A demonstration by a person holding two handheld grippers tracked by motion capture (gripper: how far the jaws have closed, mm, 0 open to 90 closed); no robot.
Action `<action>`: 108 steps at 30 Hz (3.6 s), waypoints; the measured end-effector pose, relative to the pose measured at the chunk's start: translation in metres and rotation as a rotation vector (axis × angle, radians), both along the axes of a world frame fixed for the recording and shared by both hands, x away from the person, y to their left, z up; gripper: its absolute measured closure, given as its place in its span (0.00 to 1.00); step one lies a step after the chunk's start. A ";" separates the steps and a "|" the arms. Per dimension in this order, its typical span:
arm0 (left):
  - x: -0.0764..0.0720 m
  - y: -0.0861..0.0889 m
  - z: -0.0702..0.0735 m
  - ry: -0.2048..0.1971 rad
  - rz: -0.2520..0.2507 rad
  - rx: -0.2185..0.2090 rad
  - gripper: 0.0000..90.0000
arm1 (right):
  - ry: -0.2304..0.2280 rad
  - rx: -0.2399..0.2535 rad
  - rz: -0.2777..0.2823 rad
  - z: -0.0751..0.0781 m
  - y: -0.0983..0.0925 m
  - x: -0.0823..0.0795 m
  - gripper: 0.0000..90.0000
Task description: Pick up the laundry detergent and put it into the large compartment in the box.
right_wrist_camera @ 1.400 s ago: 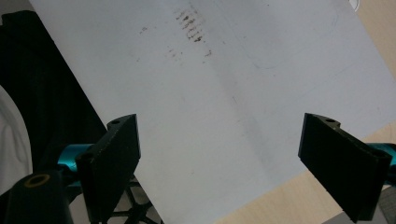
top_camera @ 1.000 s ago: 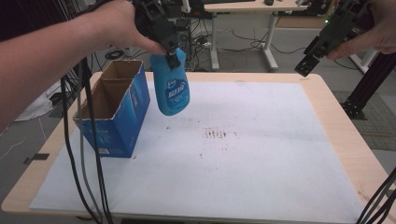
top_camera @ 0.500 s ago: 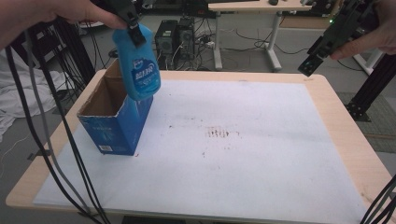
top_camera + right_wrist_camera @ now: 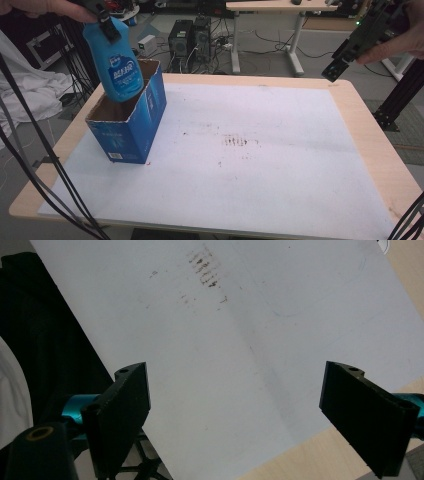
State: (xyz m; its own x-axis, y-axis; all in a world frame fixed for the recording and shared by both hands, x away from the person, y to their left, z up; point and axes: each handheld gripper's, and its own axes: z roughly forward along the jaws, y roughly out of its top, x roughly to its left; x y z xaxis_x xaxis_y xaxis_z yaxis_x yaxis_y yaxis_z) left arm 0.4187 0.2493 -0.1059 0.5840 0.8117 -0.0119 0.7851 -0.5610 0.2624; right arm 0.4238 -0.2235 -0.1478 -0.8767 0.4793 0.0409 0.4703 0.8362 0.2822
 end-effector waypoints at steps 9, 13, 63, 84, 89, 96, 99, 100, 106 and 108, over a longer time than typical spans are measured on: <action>-0.002 0.013 -0.009 0.010 0.025 0.010 0.40 | -0.001 -0.002 0.000 -0.001 0.001 0.000 0.13; -0.002 0.014 -0.014 0.018 0.020 0.013 0.41 | 0.001 -0.002 -0.002 -0.001 0.001 0.001 0.13; 0.000 0.006 -0.139 0.119 -0.046 0.071 0.41 | 0.016 0.014 -0.019 -0.006 -0.007 0.004 0.13; -0.001 0.004 -0.160 0.120 -0.071 0.071 0.41 | 0.027 0.023 -0.038 -0.012 -0.015 0.010 0.13; 0.000 0.003 -0.163 0.123 -0.075 0.071 0.41 | 0.026 0.028 -0.034 -0.012 -0.015 0.012 0.13; 0.001 0.002 -0.164 0.125 -0.077 0.064 0.41 | 0.028 0.029 -0.040 -0.012 -0.017 0.012 0.13; 0.001 0.002 -0.164 0.122 -0.078 0.063 0.41 | 0.029 0.029 -0.041 -0.012 -0.017 0.012 0.13; 0.001 0.003 -0.164 0.123 -0.079 0.063 0.41 | 0.028 0.029 -0.041 -0.012 -0.018 0.012 0.13; 0.001 0.004 -0.164 0.123 -0.076 0.059 0.41 | 0.026 0.028 -0.042 -0.011 -0.019 0.011 0.13; 0.001 0.004 -0.165 0.122 -0.076 0.058 0.40 | 0.025 0.028 -0.039 -0.011 -0.019 0.011 0.13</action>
